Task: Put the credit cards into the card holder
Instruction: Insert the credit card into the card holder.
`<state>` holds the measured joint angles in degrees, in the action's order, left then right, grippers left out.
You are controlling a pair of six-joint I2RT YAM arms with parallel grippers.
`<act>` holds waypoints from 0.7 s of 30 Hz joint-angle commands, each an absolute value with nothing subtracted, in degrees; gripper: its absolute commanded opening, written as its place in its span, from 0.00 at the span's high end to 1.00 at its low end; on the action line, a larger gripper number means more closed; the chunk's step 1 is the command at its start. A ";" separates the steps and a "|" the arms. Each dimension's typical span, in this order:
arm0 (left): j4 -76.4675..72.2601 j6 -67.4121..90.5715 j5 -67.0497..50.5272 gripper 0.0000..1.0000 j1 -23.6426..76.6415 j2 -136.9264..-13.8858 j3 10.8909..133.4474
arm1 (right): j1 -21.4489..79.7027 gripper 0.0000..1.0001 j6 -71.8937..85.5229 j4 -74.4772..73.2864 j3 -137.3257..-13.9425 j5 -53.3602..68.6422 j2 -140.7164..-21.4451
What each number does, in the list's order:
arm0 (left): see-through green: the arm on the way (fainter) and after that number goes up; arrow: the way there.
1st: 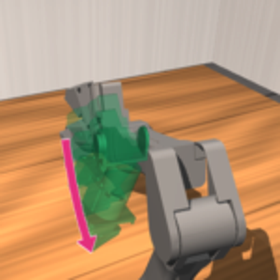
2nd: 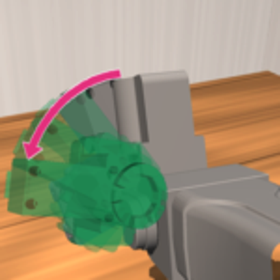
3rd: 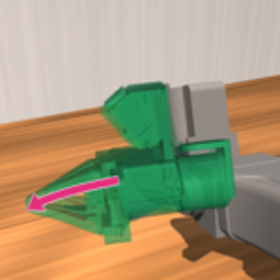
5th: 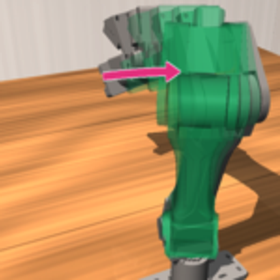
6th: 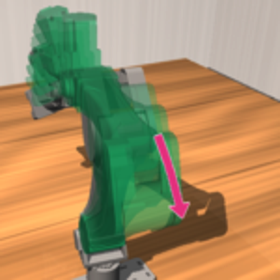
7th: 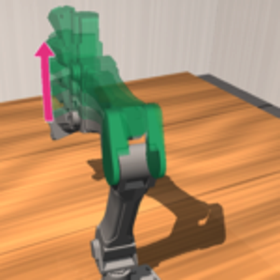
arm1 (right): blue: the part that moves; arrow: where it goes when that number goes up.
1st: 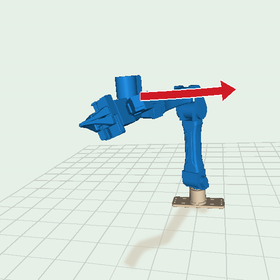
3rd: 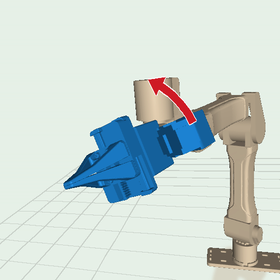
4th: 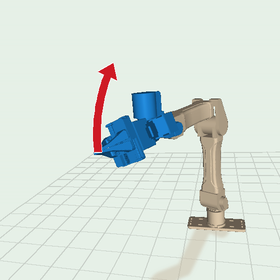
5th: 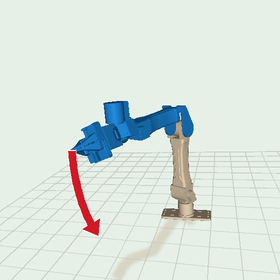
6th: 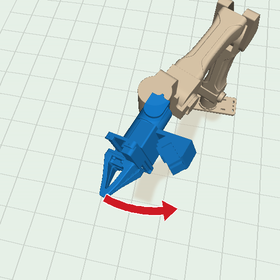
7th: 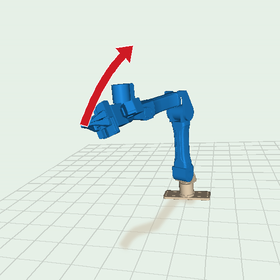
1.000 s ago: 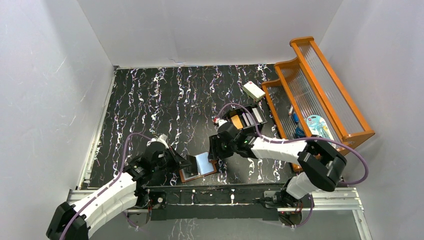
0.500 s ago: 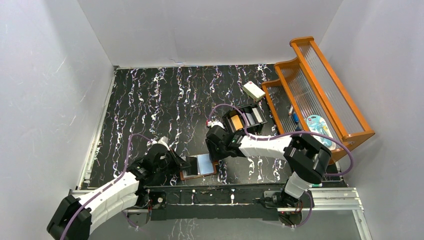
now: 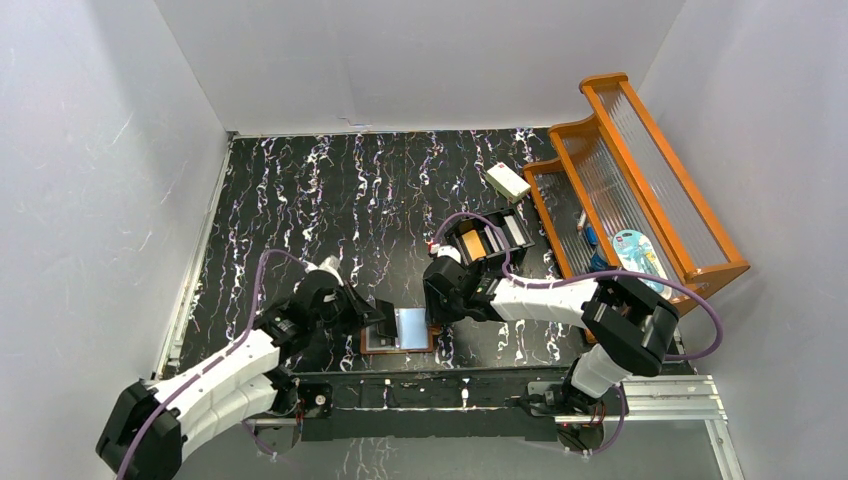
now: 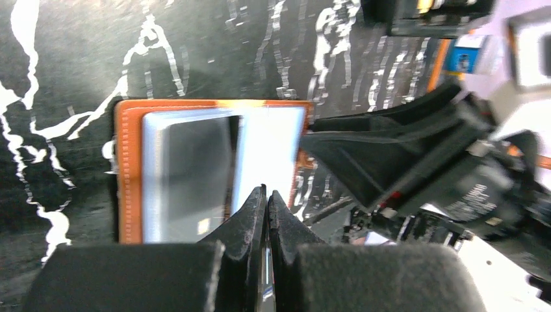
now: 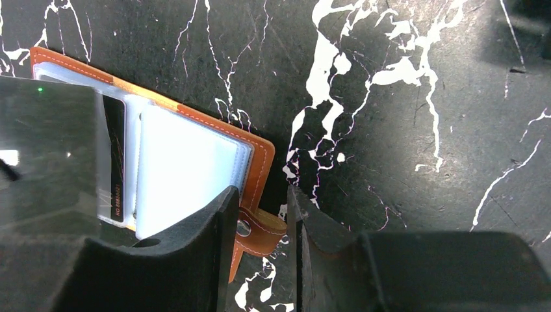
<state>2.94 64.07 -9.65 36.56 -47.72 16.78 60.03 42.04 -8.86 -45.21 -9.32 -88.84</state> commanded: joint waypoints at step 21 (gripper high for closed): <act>-11.35 60.76 -12.60 1.00 36.30 -50.71 10.73 | 60.21 0.58 44.07 -6.81 -42.56 -7.67 -88.90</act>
